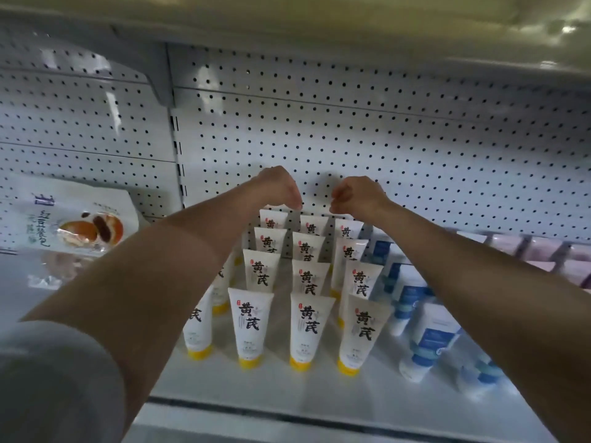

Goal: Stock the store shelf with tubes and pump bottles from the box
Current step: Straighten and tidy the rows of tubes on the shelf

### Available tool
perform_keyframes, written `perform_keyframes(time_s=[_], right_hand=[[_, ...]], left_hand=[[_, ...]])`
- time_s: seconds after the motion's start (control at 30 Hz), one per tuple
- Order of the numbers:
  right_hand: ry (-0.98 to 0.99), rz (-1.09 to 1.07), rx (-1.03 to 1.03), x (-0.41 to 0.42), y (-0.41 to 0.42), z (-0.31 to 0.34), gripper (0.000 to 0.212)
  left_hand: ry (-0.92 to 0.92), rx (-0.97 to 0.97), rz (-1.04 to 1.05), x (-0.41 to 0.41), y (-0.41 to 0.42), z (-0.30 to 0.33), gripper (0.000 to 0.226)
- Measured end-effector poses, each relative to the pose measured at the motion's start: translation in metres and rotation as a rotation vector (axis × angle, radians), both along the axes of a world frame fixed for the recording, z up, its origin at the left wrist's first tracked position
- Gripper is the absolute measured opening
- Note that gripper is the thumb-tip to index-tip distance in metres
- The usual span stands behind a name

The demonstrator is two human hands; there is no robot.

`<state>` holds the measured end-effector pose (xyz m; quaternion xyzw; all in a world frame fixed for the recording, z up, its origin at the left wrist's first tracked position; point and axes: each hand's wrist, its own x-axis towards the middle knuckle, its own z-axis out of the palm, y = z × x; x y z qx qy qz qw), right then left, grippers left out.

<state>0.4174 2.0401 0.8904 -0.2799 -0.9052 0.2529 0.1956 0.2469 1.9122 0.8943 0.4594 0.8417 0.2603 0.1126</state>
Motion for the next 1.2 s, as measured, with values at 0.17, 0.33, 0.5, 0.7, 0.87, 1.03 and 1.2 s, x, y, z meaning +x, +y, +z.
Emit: perform_keyframes(time_s=[0.17,0.33,0.5,0.7,0.87,1.03,1.2], right_hand=[[-0.076,0.038,-0.004,-0.015,0.012,-0.007,0.029],[-0.112,0.054,0.036,-0.026,0.016,-0.011,0.029],[-0.101,0.047,0.012,-0.028,0.019,-0.019,0.029],[-0.084,0.038,-0.003,-0.027,0.022,-0.023,0.027],[-0.093,0.068,0.006,-0.030,0.019,-0.024,0.030],[-0.101,0.069,0.056,-0.034,0.015,-0.025,0.032],[-0.106,0.060,0.074,-0.036,0.016,-0.025,0.033]], left_hand=[[0.051,-0.124,-0.038,-0.007,0.019,-0.004,0.029],[0.110,-0.157,-0.071,-0.011,0.028,-0.014,0.029],[0.096,-0.151,-0.084,-0.012,0.034,-0.023,0.026],[0.097,-0.077,-0.078,-0.016,0.036,-0.031,0.011],[0.052,-0.059,-0.057,-0.022,0.033,-0.033,0.018],[0.052,-0.066,-0.048,-0.026,0.031,-0.035,0.014],[0.027,-0.062,-0.063,-0.028,0.027,-0.034,0.013]])
